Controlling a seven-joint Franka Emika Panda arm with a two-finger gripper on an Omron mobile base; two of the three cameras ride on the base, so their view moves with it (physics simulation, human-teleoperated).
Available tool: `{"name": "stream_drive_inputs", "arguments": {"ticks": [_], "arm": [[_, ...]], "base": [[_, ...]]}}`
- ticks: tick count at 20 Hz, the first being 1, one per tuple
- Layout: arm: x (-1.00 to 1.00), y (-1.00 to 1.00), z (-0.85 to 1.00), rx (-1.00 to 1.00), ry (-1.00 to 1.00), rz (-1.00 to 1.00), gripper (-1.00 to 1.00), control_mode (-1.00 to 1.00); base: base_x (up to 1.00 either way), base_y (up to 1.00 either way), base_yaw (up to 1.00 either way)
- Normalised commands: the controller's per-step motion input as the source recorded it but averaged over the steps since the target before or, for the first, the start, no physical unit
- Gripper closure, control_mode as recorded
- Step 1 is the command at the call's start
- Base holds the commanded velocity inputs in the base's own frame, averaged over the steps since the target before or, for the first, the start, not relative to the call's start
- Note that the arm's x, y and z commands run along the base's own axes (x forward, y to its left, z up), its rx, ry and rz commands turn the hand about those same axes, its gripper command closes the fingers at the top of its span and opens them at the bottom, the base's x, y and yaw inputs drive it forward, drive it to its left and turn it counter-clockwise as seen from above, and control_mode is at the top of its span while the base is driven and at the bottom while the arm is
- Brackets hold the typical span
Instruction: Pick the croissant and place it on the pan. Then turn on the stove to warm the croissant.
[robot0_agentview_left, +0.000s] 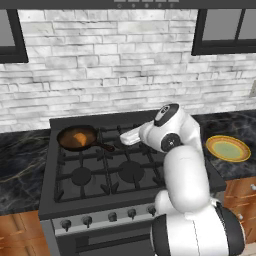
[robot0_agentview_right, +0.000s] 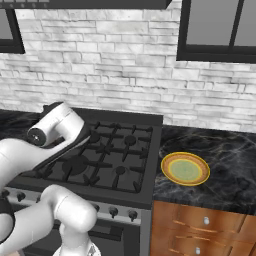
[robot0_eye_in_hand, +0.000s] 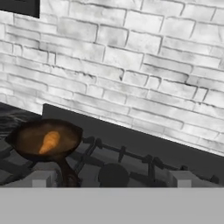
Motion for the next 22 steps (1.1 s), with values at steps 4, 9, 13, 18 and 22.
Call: {"name": "stream_drive_inputs", "arguments": {"ticks": [4, 9, 13, 18, 22], "arm": [[-0.24, 0.32, 0.57, -0.02, 0.37, 0.02, -1.00, -1.00], [-0.13, 0.64, 0.52, -0.07, 0.37, 0.12, -1.00, -1.00], [-0.26, 0.77, 0.35, -0.15, 0.34, 0.14, -1.00, -1.00], [-0.51, 0.73, 0.20, -0.21, 0.16, 0.14, -1.00, -1.00], [-0.84, 0.63, 0.14, -0.23, -0.05, 0.05, -1.00, -1.00]], "base": [[0.00, 0.00, 0.00], [0.00, 0.00, 0.00], [0.00, 0.00, 0.00], [0.00, 0.00, 0.00], [0.00, 0.00, 0.00]]}}
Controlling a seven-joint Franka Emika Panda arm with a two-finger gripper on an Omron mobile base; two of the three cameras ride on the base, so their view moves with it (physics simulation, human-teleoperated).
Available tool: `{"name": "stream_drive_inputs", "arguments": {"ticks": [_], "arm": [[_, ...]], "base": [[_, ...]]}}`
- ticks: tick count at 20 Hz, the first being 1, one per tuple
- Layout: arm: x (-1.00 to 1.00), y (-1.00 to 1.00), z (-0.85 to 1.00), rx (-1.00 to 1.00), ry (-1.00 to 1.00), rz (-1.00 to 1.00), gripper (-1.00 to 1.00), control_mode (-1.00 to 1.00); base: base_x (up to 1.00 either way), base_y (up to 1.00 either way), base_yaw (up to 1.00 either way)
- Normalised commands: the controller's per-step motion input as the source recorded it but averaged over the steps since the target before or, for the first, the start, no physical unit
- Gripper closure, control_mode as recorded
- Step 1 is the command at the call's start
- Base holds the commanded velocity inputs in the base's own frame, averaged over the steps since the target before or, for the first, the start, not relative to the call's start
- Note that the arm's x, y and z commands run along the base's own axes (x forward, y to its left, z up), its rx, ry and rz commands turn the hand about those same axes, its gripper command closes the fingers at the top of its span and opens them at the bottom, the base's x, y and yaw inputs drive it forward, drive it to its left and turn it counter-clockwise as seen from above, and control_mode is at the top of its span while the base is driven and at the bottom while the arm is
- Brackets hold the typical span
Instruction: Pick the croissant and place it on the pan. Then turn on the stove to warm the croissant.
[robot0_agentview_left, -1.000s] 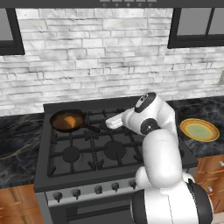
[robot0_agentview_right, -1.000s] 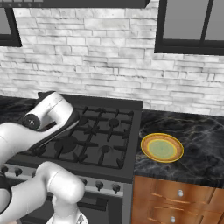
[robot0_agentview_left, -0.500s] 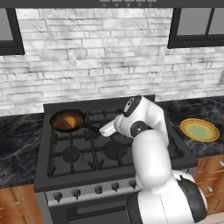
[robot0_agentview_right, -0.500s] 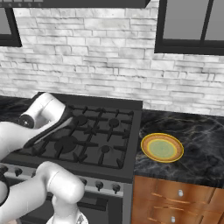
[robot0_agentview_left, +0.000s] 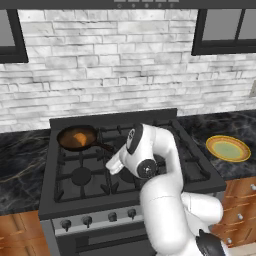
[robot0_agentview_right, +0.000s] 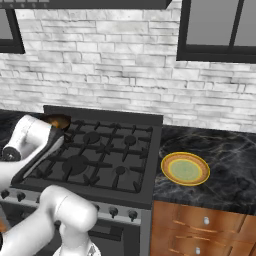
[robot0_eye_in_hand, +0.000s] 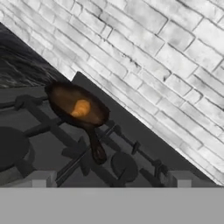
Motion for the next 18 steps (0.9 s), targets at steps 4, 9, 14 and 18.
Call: {"name": "stream_drive_inputs", "arguments": {"ticks": [4, 9, 14, 18], "arm": [[-0.91, 0.57, 0.12, -0.22, -0.09, 0.01, -1.00, -1.00], [-0.89, 0.59, 0.21, -0.20, -0.02, 0.00, -1.00, -1.00], [-0.83, 0.61, 0.37, -0.19, 0.00, 0.00, -1.00, -1.00], [-0.82, 0.51, 0.55, -0.19, 0.00, 0.00, -1.00, -1.00]], "base": [[0.00, 0.00, 0.00], [0.00, 0.00, 0.00], [0.00, 0.00, 0.00], [0.00, 0.00, 0.00]]}}
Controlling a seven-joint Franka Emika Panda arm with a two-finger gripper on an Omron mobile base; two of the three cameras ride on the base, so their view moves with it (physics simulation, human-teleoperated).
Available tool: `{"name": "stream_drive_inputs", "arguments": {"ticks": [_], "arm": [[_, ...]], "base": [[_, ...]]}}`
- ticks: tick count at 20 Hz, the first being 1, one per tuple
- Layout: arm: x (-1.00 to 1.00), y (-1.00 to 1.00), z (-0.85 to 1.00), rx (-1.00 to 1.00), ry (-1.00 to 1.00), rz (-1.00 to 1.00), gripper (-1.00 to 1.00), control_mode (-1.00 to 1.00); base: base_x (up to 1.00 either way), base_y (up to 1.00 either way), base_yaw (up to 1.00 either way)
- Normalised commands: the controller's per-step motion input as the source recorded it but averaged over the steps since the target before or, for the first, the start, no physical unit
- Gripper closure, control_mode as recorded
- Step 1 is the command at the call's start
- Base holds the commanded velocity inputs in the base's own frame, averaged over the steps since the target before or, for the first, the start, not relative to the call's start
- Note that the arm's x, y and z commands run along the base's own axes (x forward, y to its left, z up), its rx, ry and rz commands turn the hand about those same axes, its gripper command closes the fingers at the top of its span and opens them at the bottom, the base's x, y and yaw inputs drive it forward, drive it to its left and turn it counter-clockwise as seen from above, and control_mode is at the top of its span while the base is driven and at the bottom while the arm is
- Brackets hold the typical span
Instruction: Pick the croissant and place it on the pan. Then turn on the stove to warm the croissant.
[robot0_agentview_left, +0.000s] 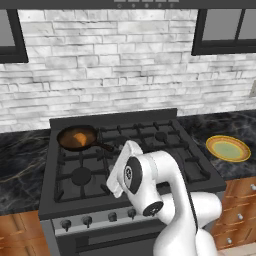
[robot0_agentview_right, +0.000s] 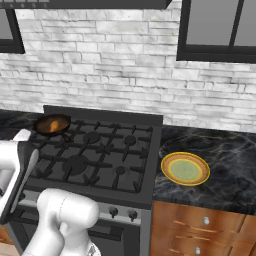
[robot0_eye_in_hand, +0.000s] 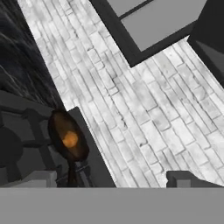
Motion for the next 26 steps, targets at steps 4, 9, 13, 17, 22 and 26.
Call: {"name": "stream_drive_inputs", "arguments": {"ticks": [4, 9, 13, 17, 22, 26], "arm": [[-0.89, 0.66, 0.27, -0.21, 0.01, 0.00, -1.00, -1.00], [-0.90, 0.72, -0.02, -0.29, 0.00, 0.00, -1.00, -1.00], [-0.74, 0.74, -0.12, -0.39, 0.00, -0.01, -1.00, -1.00], [-0.76, 0.68, -0.16, -0.38, 0.00, -0.08, -1.00, -1.00], [-0.85, 0.54, -0.34, -0.35, -0.03, -0.14, -1.00, -1.00], [-0.87, 0.26, -0.36, -0.28, -0.17, -0.20, -1.00, -1.00]], "base": [[0.00, 0.00, 0.00], [0.00, 0.00, 0.00], [0.00, 0.00, 0.00], [0.00, 0.00, 0.00], [0.00, 0.00, 0.00], [0.00, 0.00, 0.00]]}}
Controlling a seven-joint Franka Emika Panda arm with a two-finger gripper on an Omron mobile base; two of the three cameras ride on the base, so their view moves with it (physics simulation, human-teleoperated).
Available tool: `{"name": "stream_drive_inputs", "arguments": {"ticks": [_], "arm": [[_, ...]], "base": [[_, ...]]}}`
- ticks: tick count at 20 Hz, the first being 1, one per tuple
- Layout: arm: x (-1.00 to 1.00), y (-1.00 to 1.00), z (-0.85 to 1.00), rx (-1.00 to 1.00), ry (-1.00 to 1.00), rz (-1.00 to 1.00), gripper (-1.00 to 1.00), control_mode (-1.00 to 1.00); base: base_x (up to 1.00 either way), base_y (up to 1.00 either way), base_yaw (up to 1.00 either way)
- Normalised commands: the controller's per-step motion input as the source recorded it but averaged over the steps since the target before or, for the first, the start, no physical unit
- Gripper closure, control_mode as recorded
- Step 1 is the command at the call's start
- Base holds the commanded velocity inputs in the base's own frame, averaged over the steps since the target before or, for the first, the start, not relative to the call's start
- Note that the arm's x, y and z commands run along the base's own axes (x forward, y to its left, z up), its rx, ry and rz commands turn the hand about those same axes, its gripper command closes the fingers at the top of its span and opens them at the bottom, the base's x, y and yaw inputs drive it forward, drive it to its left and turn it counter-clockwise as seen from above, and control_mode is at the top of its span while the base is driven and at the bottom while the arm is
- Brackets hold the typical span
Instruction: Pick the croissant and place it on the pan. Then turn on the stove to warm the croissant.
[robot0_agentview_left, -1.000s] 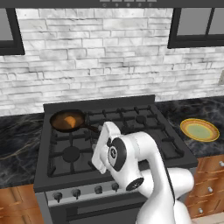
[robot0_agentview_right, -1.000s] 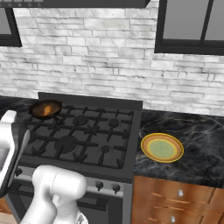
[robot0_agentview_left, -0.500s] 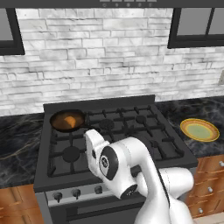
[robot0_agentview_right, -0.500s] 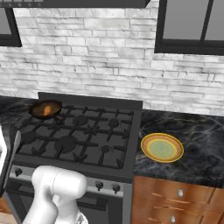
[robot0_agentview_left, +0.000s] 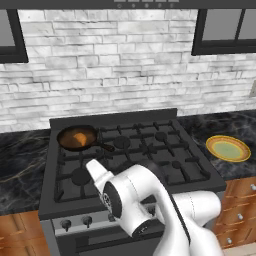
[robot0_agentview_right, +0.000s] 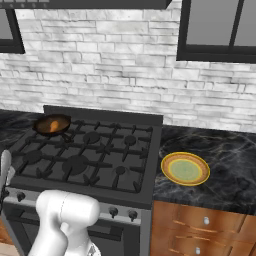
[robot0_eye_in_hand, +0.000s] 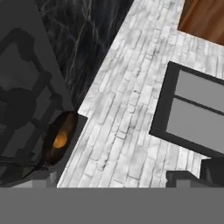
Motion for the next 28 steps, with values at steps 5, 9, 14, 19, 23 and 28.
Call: {"name": "stream_drive_inputs", "arguments": {"ticks": [5, 9, 14, 19, 23, 28], "arm": [[-0.92, 0.14, -0.44, -0.23, -0.22, -0.23, -1.00, -1.00], [-0.90, 0.18, -0.63, -0.22, -0.15, -0.20, -1.00, -1.00], [-0.89, 0.34, -0.81, -0.26, -0.02, -0.13, -1.00, -1.00], [-0.96, 0.56, -1.00, -0.29, 0.00, -0.07, -1.00, -1.00], [-1.00, 0.55, -1.00, -0.29, 0.00, -0.04, -1.00, -1.00], [-1.00, 0.49, -1.00, -0.28, 0.00, -0.06, -1.00, -1.00]], "base": [[0.00, 0.00, 0.00], [0.00, 0.00, 0.00], [0.00, 0.00, 0.00], [0.00, 0.00, 0.00], [0.00, 0.00, 0.00], [0.00, 0.00, 0.00]]}}
